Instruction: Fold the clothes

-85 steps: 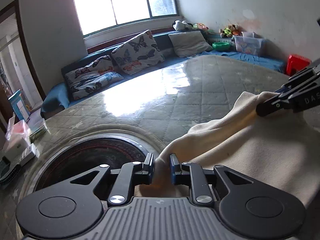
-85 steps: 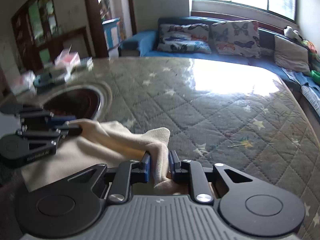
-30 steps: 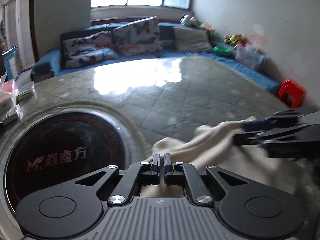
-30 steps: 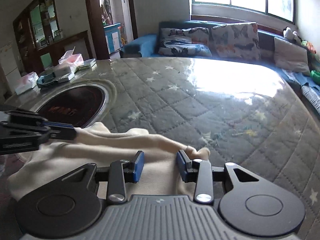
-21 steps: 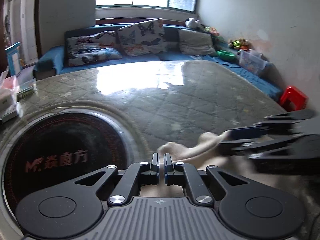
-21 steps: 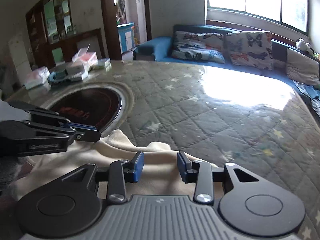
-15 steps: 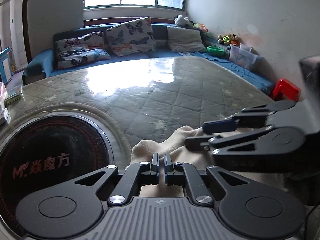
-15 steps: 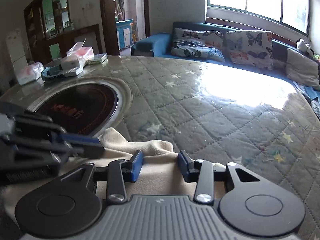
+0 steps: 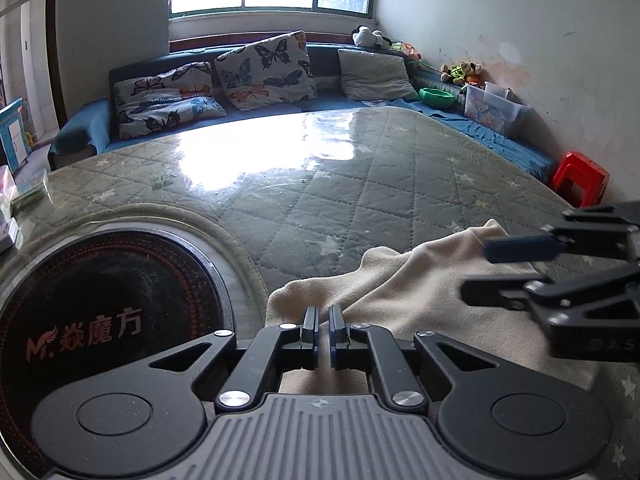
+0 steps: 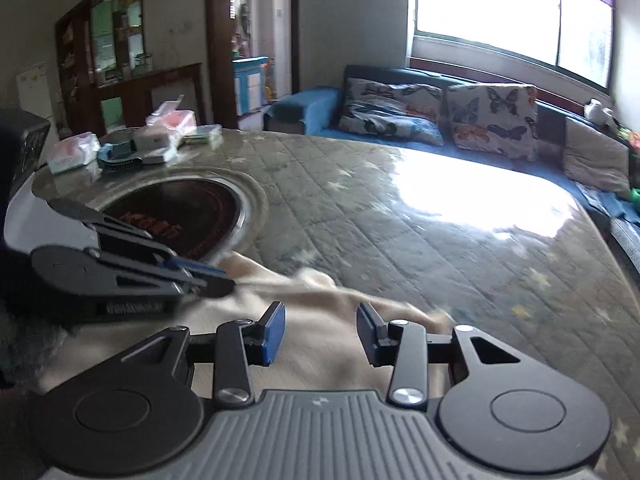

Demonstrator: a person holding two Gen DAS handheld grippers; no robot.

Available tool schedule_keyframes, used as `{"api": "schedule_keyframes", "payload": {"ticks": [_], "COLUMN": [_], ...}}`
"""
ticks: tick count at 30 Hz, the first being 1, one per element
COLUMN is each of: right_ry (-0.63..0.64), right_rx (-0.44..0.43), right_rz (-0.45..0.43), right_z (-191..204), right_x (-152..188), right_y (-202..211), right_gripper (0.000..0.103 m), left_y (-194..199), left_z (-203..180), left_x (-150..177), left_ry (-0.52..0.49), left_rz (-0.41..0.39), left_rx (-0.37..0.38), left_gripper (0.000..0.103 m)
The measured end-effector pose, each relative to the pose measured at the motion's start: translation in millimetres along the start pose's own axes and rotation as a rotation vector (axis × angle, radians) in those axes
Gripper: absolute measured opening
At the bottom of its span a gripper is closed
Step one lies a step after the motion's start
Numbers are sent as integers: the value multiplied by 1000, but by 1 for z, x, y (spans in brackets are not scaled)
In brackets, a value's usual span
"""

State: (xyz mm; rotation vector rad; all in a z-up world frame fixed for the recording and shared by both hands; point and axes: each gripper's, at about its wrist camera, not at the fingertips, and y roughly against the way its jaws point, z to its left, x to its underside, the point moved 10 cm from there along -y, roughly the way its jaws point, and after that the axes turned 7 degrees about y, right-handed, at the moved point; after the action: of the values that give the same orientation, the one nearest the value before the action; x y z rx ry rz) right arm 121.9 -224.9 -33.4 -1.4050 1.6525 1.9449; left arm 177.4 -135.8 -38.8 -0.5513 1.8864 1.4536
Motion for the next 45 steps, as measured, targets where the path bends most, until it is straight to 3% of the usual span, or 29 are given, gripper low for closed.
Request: {"api": "schedule_keyframes", "payload": {"ticks": [3,6,18,22,27,31,35,45], "right_ry": [-7,-72,-101,-40,45,79,150,148], "right_rx": [32,6,39,54,-40,-81,-75,-161], "right_rz": [37,52,85,51,11,36,63,-20], "right_z": [-11,-19,-19,-7,32,52,65,93], "right_x": [20,37,68,58,40,43,49,2], "right_y": [6,16,59,73,67,52,49,28], "right_gripper": [39,39,38,38,38,38,38,38], "left_y": [1,2,31,62,85,88,95,77], "left_z": [-2,-2,-5,-6,-7,8,19,57], "left_x": [2,3,16,23,51,68,64,49], "left_ry": [-12,-16,-15,-49,-65,-28,17,81], "left_rz": [-4,-8,-42,-78,-56,-47,-64,-56], "left_rx": [-7,-11,28,34,35,1,-1,-93], "left_gripper": [7,7,8,8,8,11,11,11]}}
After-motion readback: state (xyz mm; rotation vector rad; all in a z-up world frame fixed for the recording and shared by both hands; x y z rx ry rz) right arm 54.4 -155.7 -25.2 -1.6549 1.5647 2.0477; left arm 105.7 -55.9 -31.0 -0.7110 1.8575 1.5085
